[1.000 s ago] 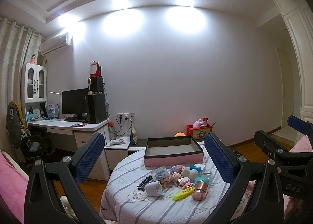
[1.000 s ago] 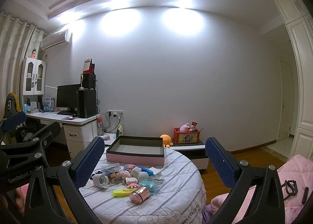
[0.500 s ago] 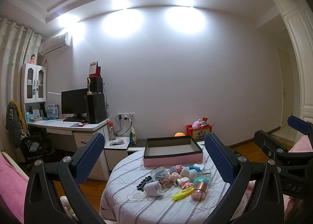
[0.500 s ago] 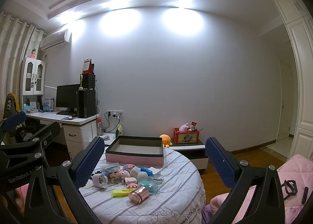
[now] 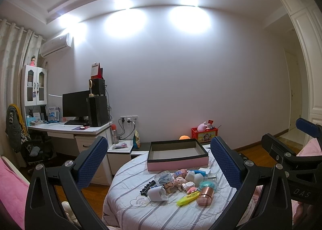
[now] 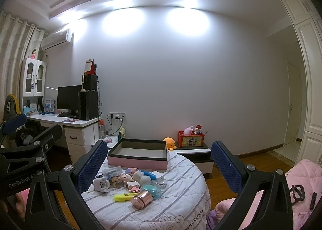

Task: Organize rigid objects

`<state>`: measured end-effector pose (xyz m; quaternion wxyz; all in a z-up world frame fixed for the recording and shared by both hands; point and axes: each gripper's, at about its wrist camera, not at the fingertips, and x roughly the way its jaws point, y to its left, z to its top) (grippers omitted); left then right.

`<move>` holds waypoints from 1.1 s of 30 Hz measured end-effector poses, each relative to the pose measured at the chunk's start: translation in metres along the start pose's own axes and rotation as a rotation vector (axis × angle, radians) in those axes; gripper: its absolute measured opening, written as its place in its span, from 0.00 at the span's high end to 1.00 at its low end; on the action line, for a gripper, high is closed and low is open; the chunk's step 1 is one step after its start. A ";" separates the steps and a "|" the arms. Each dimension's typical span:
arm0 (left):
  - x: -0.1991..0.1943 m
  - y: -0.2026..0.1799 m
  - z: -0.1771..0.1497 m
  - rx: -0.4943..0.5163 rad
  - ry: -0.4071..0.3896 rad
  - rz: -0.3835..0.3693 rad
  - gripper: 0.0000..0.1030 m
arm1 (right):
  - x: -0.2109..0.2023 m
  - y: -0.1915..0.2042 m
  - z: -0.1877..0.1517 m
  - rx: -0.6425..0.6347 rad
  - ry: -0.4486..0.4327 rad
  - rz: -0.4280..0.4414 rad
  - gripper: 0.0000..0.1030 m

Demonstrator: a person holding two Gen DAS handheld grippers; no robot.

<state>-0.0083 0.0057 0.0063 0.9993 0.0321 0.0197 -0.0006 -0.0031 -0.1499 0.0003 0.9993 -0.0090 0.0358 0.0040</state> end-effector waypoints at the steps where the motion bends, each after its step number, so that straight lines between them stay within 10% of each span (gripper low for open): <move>1: 0.001 0.000 0.000 0.001 0.003 0.000 0.00 | 0.001 0.000 0.000 0.000 0.001 0.000 0.00; 33: 0.067 0.011 -0.078 -0.002 0.097 -0.034 0.00 | 0.054 0.010 -0.046 -0.019 0.117 0.044 0.00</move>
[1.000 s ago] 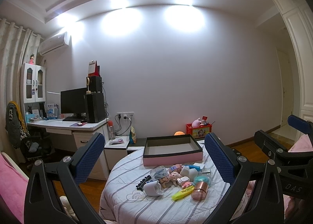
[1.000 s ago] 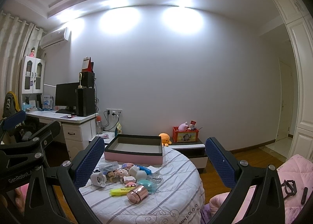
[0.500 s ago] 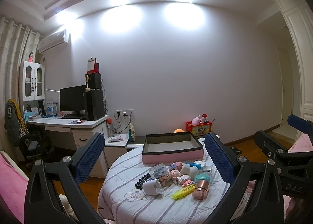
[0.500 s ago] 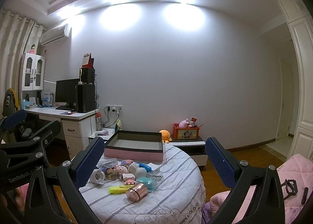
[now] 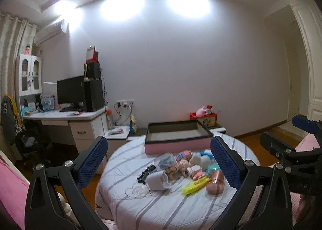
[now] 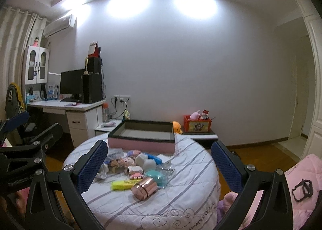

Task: Organize rigid objects
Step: 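Grasp the white plug adapter with the left tool while the right tool grasps the rose-gold cup, then carry both items over the pink box and open both tools to drop them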

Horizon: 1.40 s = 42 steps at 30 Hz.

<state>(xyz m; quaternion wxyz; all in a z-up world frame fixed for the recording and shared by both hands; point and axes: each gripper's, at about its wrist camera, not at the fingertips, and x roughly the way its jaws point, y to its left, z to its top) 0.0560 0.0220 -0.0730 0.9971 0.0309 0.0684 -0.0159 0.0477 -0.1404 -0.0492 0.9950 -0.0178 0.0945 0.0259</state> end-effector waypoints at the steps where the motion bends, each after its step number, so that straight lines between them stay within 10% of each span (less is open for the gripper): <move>1: 0.007 0.001 -0.006 -0.004 0.012 -0.003 0.00 | 0.005 0.000 -0.004 0.000 0.008 -0.001 0.00; 18: 0.169 0.033 -0.111 -0.161 0.447 -0.046 0.00 | 0.137 -0.023 -0.104 0.060 0.375 0.008 0.00; 23: 0.200 0.024 -0.114 -0.104 0.486 -0.006 0.03 | 0.153 -0.030 -0.105 0.128 0.384 0.055 0.00; 27: 0.208 0.027 -0.118 -0.132 0.506 -0.095 0.39 | 0.157 -0.025 -0.104 0.154 0.389 0.098 0.00; 32: 0.200 0.025 -0.113 -0.124 0.488 -0.132 0.56 | 0.166 -0.010 -0.108 0.139 0.409 0.153 0.00; 42: 0.178 0.025 -0.112 -0.094 0.477 -0.141 0.58 | 0.184 0.009 -0.119 0.116 0.483 0.200 0.32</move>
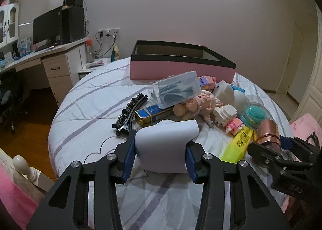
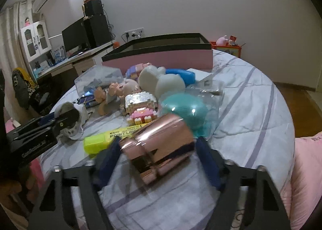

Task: Organize rigid objects
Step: 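Carry both items over the pink box and open both tools to drop them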

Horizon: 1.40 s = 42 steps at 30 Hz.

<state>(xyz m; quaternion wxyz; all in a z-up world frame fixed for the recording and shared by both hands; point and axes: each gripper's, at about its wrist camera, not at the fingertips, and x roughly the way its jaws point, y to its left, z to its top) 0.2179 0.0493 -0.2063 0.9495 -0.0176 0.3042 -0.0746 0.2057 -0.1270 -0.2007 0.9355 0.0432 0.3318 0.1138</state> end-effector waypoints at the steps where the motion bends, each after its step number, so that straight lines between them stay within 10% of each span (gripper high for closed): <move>1: 0.000 0.001 0.001 0.000 0.000 -0.005 0.58 | -0.001 0.001 -0.001 -0.005 -0.004 -0.001 0.32; 15: -0.021 -0.010 0.031 0.022 -0.050 -0.011 0.58 | -0.028 0.008 0.023 -0.057 -0.054 0.037 0.32; 25: -0.008 -0.023 0.129 0.079 -0.134 -0.029 0.58 | -0.011 0.001 0.108 -0.112 -0.080 0.043 0.32; 35: 0.117 -0.025 0.214 0.122 0.028 -0.011 0.58 | 0.095 -0.016 0.201 -0.136 0.051 -0.004 0.32; 42: 0.193 -0.020 0.216 0.155 0.188 0.016 0.58 | 0.184 -0.031 0.216 -0.104 0.213 -0.020 0.32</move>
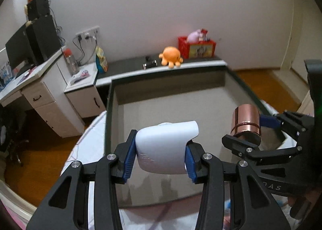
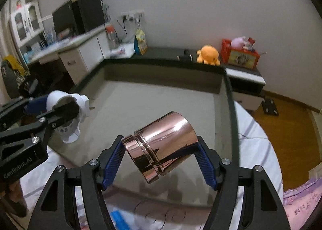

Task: Organize rigid objects
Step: 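Carry both items over the pink box and open both tools to drop them, then withdraw both tools from the box back toward the items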

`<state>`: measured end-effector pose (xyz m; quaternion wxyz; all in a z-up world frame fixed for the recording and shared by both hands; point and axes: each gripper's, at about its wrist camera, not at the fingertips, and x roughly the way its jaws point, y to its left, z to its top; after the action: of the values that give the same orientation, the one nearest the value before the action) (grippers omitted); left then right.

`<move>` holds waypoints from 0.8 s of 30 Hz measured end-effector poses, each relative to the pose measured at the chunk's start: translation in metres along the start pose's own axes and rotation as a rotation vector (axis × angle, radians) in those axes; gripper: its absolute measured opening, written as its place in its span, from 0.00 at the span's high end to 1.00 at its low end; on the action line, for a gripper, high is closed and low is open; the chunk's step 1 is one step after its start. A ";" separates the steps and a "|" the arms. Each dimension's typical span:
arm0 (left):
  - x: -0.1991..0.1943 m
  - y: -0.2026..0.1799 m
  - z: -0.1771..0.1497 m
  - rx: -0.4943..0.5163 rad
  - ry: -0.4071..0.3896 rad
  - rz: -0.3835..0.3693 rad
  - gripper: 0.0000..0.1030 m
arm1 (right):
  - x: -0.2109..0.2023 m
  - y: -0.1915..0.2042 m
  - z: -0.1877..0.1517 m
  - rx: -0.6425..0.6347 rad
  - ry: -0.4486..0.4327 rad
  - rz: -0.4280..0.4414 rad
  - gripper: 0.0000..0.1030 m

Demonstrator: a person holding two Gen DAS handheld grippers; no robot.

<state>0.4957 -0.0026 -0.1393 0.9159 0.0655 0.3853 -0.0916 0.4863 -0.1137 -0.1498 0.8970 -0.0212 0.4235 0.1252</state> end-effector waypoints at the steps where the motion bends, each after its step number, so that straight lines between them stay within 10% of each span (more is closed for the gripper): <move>1: 0.008 0.001 -0.001 -0.008 0.025 -0.009 0.58 | 0.005 0.000 0.001 0.000 0.009 0.001 0.32; 7: 0.028 0.004 -0.007 -0.009 0.080 0.006 0.52 | 0.028 -0.001 -0.003 0.003 0.061 0.016 0.31; 10: 0.014 0.009 -0.007 -0.029 0.047 0.023 0.29 | 0.022 -0.007 -0.004 0.026 0.036 0.017 0.31; 17: -0.093 0.024 -0.017 -0.065 -0.204 0.088 0.00 | -0.062 -0.003 -0.007 0.007 -0.174 -0.033 0.20; 24: -0.210 0.008 -0.076 -0.127 -0.444 0.140 0.00 | -0.175 0.022 -0.062 -0.009 -0.423 -0.051 0.19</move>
<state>0.3004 0.0439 -0.0412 0.9845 0.0127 0.1742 -0.0158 0.3277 -0.1375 -0.0541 0.9686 -0.0091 0.2246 0.1060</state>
